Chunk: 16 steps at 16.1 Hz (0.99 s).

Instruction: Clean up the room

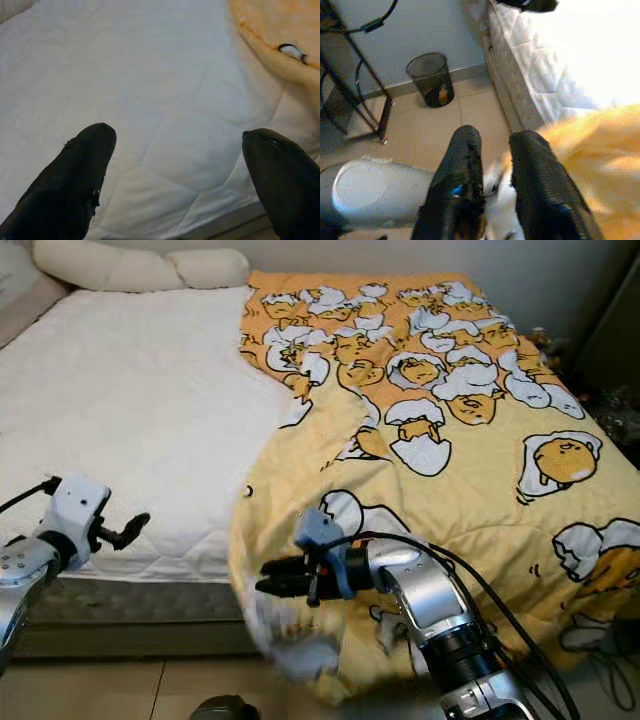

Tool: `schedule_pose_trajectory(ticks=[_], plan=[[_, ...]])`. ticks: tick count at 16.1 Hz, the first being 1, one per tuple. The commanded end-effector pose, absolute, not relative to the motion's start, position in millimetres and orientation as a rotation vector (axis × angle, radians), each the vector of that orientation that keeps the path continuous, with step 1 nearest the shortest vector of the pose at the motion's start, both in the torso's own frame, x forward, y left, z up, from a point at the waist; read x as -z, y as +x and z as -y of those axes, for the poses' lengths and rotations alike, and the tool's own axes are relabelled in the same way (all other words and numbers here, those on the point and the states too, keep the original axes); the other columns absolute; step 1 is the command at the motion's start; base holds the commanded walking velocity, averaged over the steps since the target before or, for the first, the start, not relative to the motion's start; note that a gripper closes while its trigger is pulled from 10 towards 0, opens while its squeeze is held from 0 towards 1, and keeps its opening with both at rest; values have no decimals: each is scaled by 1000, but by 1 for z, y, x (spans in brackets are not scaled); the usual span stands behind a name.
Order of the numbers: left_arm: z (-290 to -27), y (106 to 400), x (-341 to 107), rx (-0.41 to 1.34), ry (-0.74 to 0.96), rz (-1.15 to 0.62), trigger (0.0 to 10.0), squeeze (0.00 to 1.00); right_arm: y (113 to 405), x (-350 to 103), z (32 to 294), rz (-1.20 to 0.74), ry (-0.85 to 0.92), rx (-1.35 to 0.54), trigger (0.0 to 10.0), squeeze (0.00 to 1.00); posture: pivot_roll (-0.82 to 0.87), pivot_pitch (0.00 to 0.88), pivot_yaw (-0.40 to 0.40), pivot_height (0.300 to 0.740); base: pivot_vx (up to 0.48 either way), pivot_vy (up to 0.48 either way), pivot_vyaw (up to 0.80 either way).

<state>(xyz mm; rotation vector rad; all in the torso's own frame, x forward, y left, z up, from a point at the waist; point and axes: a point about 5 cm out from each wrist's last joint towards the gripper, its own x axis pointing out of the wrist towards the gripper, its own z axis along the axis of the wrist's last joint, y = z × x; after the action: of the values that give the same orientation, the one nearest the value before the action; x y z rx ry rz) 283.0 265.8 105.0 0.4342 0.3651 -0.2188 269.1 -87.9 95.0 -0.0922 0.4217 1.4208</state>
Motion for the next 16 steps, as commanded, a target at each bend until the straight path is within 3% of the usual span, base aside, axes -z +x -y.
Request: schedule_pose_trajectory(ticks=[1, 3, 4, 7, 12, 16], plan=[[-264, 283, -104, 234, 428, -364, 10000, 0, 271, -99, 91, -388, -26, -1391, 10000, 0, 118, 0, 62, 740, 0, 0, 0], [-258, 282, -101, 251, 413, -360, 10000, 0, 263, -107, 93, -354, 69, -1427, 10000, 0, 110, 0, 65, 740, 0, 0, 0], [-249, 286, -103, 276, 390, -319, 10000, 0, 266, -102, 101, -351, 26, -1331, 10000, 0, 105, 0, 63, 740, 0, 0, 0], [-225, 291, -107, 302, 287, -240, 10000, 0, 287, -76, 125, -374, -13, -920, 10000, 0, 96, 0, 55, 740, 0, 0, 0], [-185, 290, -98, 304, 170, -180, 10000, 0, 289, -45, 164, -335, 116, -213, 10000, 0, 52, 0, 67, 740, 0, 86, 0], [-181, 294, -95, 279, 175, -175, 10000, 0, 288, -49, 174, -272, 75, -86, 10000, 0, 31, 0, 69, 740, 0, 428, 0]])
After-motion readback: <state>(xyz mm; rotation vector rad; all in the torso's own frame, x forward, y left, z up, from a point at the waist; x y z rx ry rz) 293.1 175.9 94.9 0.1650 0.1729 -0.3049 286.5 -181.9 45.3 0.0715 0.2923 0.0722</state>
